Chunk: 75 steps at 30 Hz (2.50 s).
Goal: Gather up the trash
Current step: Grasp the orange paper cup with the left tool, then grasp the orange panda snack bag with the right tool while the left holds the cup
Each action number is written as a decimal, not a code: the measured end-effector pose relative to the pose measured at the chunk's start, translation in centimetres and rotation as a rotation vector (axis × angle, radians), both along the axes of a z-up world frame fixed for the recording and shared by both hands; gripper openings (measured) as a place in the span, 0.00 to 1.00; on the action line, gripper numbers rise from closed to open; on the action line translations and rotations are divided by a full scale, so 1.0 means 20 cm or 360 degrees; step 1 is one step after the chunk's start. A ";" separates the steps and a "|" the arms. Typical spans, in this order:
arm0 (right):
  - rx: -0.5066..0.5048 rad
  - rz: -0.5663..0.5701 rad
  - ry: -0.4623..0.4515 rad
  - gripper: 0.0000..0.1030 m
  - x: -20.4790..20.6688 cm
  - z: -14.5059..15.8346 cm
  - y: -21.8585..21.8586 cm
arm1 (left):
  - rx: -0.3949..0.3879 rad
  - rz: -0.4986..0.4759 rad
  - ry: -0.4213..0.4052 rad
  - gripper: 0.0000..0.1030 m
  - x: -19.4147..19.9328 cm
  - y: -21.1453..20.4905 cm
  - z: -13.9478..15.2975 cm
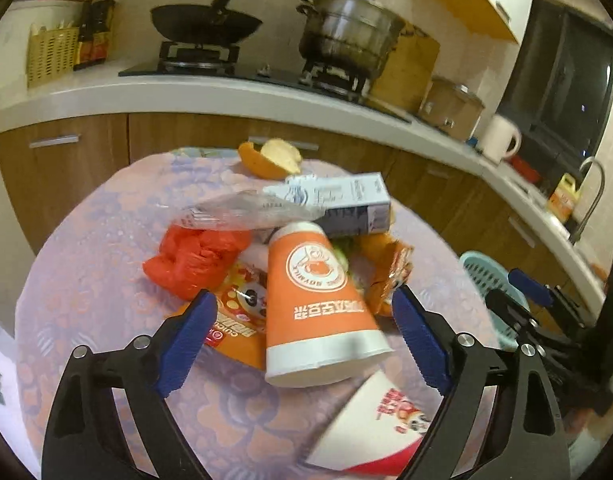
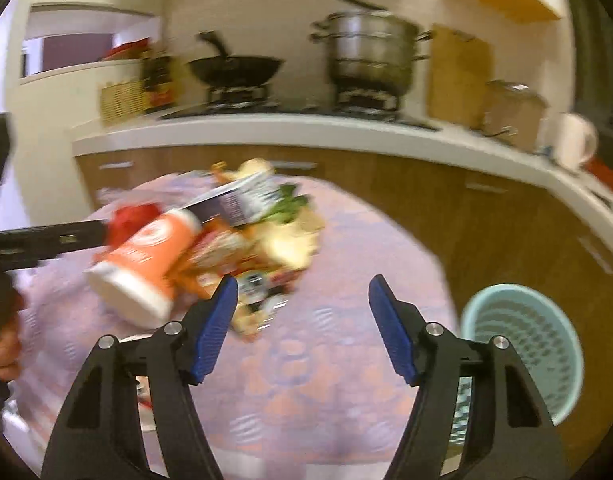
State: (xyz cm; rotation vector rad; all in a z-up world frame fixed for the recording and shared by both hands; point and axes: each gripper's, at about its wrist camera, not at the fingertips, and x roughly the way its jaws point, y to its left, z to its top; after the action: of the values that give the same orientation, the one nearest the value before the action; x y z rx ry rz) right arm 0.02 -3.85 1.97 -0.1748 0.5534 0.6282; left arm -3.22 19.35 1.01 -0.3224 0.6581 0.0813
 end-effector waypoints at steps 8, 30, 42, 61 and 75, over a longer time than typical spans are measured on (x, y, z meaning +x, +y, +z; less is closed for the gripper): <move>-0.0014 0.0101 0.0056 0.63 0.13 0.01 0.14 | -0.0166 -0.0028 0.0137 0.77 0.13 0.06 -0.15; -0.0082 0.0373 0.0375 0.87 0.46 -0.21 0.27 | -0.0326 -0.0126 0.0122 0.43 0.08 0.00 -0.20; 0.0025 0.0357 0.0709 0.15 0.49 -0.32 0.19 | -0.0298 -0.0116 0.0083 0.43 0.02 -0.02 -0.13; -0.0112 0.0310 0.0509 0.65 0.22 -0.23 -0.11 | -0.0237 -0.0147 0.0012 0.44 -0.02 -0.11 -0.03; -0.0146 0.0350 0.0540 0.82 0.30 -0.28 0.17 | -0.0229 -0.0142 -0.0046 0.45 -0.04 -0.07 0.02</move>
State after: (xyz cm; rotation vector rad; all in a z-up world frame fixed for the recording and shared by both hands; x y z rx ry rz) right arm 6.07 -0.38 -3.56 -0.2187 0.8993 0.8543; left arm -4.02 17.91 1.35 -0.4313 0.6505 -0.0563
